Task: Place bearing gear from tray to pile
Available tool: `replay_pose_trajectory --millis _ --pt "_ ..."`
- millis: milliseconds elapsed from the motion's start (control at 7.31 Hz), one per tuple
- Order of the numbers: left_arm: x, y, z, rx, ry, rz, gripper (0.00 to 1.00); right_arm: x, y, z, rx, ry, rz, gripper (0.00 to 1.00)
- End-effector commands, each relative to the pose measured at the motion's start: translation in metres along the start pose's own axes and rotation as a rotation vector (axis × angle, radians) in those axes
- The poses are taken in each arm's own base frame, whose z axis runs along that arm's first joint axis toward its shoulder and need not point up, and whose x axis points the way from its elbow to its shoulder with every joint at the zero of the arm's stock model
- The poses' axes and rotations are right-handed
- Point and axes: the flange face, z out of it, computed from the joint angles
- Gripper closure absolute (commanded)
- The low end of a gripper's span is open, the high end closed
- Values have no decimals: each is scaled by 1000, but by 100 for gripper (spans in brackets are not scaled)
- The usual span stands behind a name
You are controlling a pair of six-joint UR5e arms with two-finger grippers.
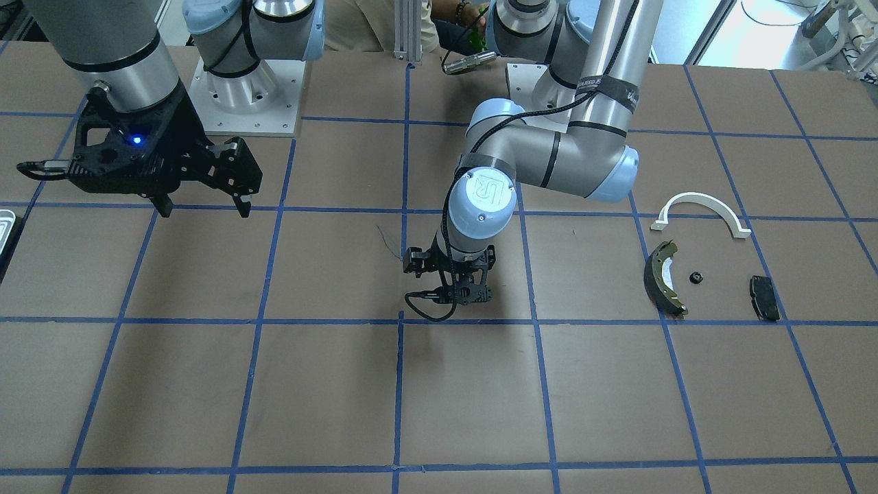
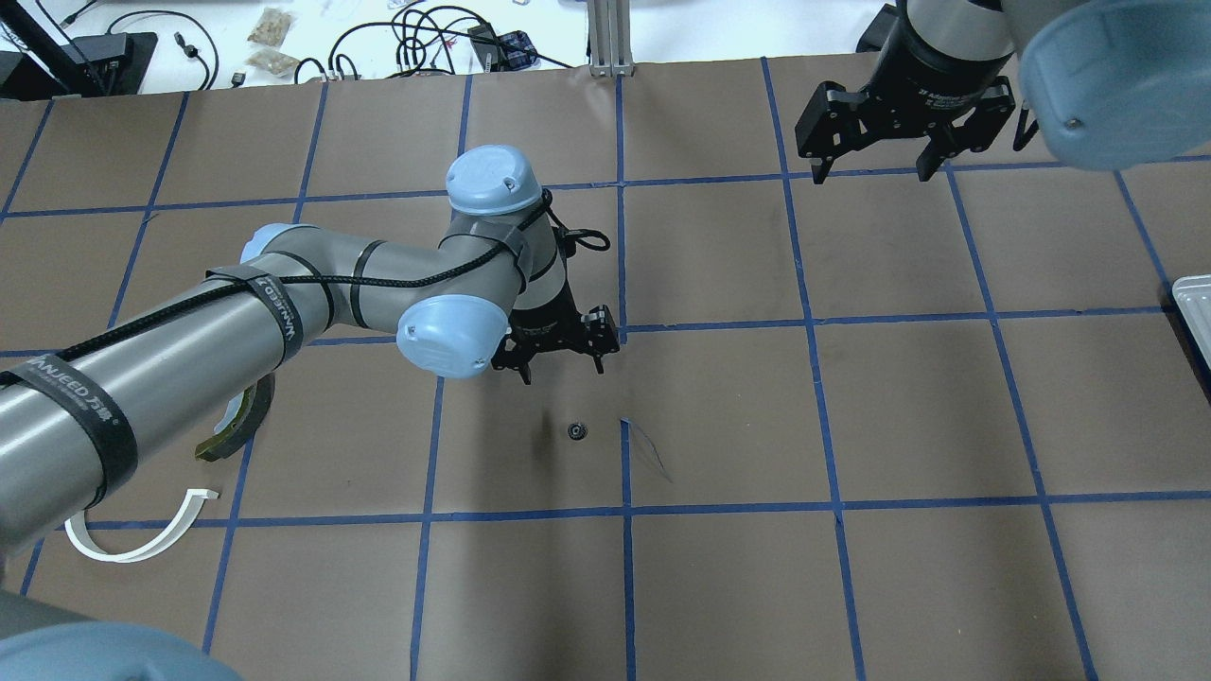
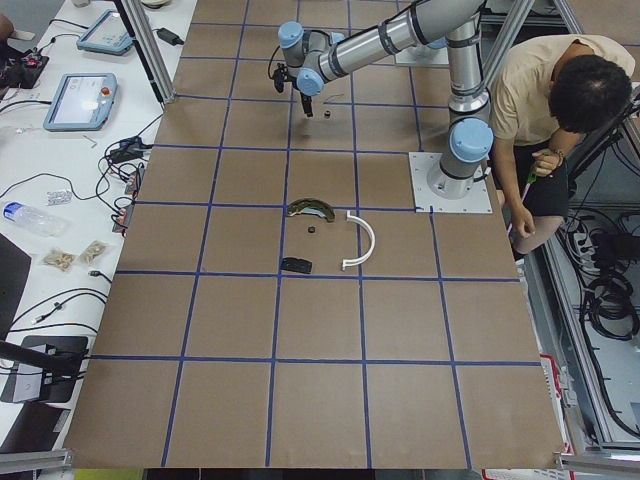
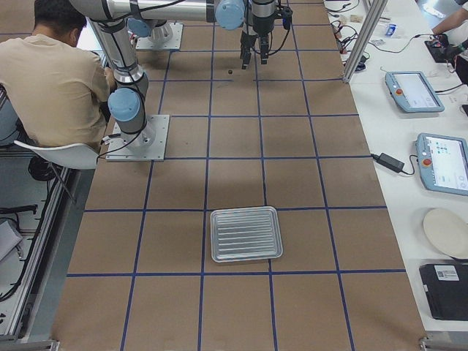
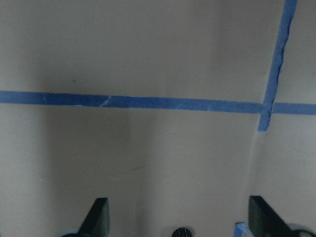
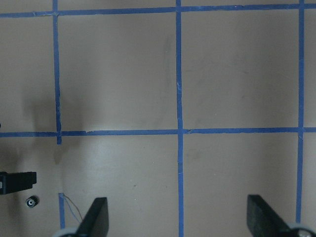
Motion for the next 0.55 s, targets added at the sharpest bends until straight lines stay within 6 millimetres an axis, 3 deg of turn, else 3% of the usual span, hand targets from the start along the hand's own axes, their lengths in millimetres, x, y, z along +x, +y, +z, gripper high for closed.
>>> replay_pose_trajectory --millis 0,411 --pt "6 17 19 -32 -19 0 16 -6 5 -14 -34 2 16 0" --pt "8 27 27 -49 -29 12 31 5 12 -5 -93 10 31 0"
